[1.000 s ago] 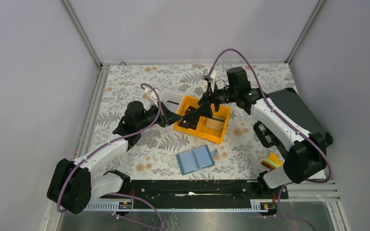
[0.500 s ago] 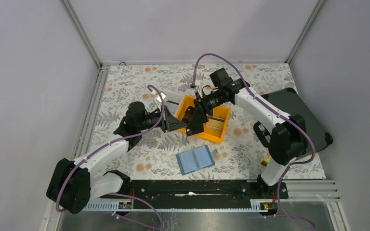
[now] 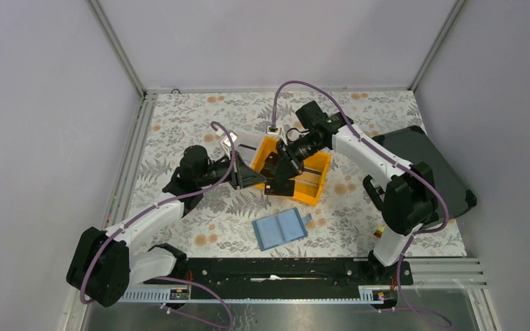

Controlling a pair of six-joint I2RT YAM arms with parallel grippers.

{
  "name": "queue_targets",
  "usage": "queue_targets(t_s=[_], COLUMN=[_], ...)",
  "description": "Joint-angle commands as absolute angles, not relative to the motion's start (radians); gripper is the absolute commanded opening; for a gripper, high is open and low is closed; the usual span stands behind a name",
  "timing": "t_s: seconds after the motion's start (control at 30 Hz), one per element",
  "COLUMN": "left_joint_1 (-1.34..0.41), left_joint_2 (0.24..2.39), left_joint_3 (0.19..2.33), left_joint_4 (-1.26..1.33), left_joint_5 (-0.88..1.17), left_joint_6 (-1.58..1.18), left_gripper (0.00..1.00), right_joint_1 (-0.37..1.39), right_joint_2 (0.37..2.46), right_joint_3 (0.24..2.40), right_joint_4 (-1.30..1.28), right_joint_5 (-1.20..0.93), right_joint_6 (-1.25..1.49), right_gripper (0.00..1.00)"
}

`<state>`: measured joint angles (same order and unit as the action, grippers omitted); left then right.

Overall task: Put the credit cards into the card holder
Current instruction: Pick up the credit card from the storage box, then insert the credit card into the card holder.

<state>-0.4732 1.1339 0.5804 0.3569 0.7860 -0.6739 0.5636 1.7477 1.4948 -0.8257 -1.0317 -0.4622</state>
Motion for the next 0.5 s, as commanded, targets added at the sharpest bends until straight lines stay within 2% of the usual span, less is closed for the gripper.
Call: queue_targets(t_s=[0.0,0.07,0.13,0.17,0.2,0.3,0.47], left_joint_1=[-0.479,-0.479,-0.479,-0.48,-0.48,-0.488,-0.531], left_joint_2=[1.101,1.088,1.065,1.051,1.032,0.952,0.835], left_joint_3=[0.613,0.613,0.618,0.62,0.618,0.586,0.487], left_joint_4=[0.379,0.353,0.297,0.268,0.243,0.183,0.091], left_joint_5=[0.781,0.745,0.68,0.645,0.602,0.446,0.208], left_joint_6=[-0.658,-0.652,-0.638,-0.626,-0.62,-0.614,-0.713], left_gripper=[0.0,0.13,0.57,0.71,0.78,0.89,0.9], right_joint_1=[0.569,0.569,0.569,0.569,0.569,0.568,0.603], right_joint_2=[1.702,1.641,1.568,1.526,1.486,1.374,1.189], right_joint_3=[1.516,1.455,1.36,1.314,1.263,1.085,0.75], right_joint_4=[-0.801,-0.701,-0.579,-0.505,-0.434,-0.174,0.228], right_joint_5=[-1.04,-1.01,-0.956,-0.909,-0.862,-0.753,-0.578], right_joint_6=[-0.428,-0.343,-0.244,-0.175,-0.109,0.159,0.497], right_gripper=[0.0,0.0,0.0,0.0,0.0,0.0,0.0])
